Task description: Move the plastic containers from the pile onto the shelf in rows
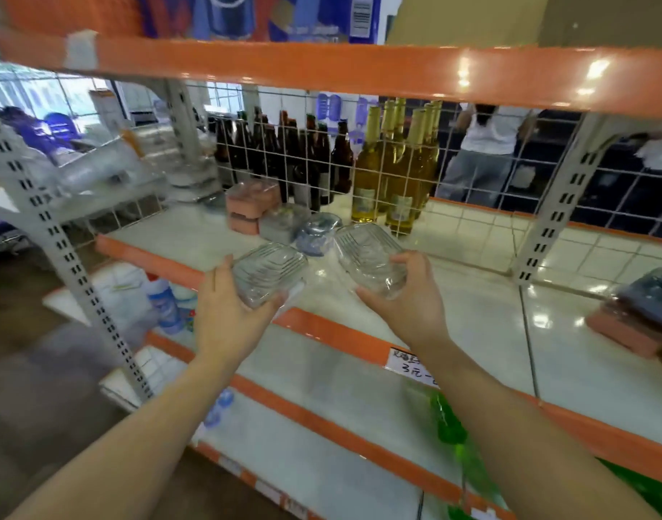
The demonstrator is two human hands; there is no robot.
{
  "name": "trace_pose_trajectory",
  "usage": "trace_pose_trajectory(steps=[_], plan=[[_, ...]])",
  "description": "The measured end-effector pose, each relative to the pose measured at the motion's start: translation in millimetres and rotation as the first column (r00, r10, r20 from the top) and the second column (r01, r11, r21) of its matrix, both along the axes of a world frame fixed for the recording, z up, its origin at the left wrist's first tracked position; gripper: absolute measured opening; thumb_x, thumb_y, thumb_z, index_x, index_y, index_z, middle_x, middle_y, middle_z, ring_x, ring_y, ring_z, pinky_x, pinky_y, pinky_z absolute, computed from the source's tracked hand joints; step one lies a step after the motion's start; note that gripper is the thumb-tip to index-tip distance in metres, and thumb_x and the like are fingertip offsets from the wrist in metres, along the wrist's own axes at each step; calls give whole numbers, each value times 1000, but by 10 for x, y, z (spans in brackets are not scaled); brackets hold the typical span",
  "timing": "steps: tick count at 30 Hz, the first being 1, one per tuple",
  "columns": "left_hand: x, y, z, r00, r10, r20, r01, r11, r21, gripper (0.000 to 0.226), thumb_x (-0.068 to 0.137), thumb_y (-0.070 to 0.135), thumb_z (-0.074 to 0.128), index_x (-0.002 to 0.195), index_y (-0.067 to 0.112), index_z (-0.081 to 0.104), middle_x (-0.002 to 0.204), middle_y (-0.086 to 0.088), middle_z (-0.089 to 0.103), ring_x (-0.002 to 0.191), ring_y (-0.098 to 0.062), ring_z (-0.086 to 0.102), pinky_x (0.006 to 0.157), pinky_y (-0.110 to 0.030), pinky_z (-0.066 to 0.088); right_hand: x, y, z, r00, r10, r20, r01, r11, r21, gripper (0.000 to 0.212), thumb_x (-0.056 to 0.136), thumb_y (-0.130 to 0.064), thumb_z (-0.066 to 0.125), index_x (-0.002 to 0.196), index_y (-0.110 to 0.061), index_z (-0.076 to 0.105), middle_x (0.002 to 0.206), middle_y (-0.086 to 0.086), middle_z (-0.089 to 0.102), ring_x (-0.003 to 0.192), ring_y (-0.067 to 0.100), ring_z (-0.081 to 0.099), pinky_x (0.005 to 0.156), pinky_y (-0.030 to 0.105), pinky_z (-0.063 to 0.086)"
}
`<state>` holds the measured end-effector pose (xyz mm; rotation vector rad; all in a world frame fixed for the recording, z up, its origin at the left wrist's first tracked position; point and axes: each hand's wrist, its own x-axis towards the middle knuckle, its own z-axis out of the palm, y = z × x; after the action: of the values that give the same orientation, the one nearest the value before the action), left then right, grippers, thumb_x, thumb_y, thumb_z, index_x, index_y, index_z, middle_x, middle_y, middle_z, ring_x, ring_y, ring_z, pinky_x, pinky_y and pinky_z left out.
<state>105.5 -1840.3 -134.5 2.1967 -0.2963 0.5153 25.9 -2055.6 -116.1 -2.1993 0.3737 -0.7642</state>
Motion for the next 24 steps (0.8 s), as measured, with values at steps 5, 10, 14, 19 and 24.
trace_pose_trajectory(steps=[5, 10, 14, 19, 24], plan=[[362, 469, 25, 995, 95, -32, -95, 995, 2, 93, 74, 47, 75, 146, 11, 29, 143, -10, 40, 133, -27, 35, 107, -42, 33, 611, 376, 15, 996, 86, -31, -86, 996, -8, 64, 69, -40, 80, 119, -21, 46, 123, -7, 46, 98, 10, 52, 79, 29, 46], [984, 835, 67, 988, 152, -41, -150, 988, 37, 95, 73, 54, 72, 146, 13, 28, 144, -9, 39, 132, -27, 36, 107, -44, 34, 1388, 708, 2, 987, 151, -45, -152, 988, -15, 63, 69, -46, 79, 118, -24, 45, 123, -5, 48, 100, 14, 53, 79, 32, 49], [1559, 979, 142, 987, 158, -15, -157, 986, 51, 94, 72, 51, 74, 145, 10, 31, 140, -13, 41, 128, -30, 40, 102, -44, 38, 2073, 871, 57, 983, 186, -11, -186, 981, -56, 62, 71, -42, 79, 119, -21, 47, 123, -3, 48, 102, 12, 51, 83, 29, 45], [2218, 1248, 240, 990, 141, 12, -141, 975, 169, 95, 73, 52, 73, 147, 13, 28, 146, -11, 37, 134, -29, 33, 108, -42, 31, 2927, 1103, 211, 983, 181, 25, -180, 983, -27, 63, 70, -42, 79, 121, -21, 48, 122, -1, 51, 107, 18, 54, 87, 35, 47], [2741, 1465, 276, 995, 97, 40, -104, 951, 292, 97, 73, 51, 73, 147, 6, 28, 145, -16, 38, 134, -33, 33, 109, -41, 30, 3453, 1318, 164, 984, 179, -8, -179, 983, -36, 61, 71, -41, 78, 120, -23, 46, 128, -2, 46, 111, 17, 49, 87, 34, 45]])
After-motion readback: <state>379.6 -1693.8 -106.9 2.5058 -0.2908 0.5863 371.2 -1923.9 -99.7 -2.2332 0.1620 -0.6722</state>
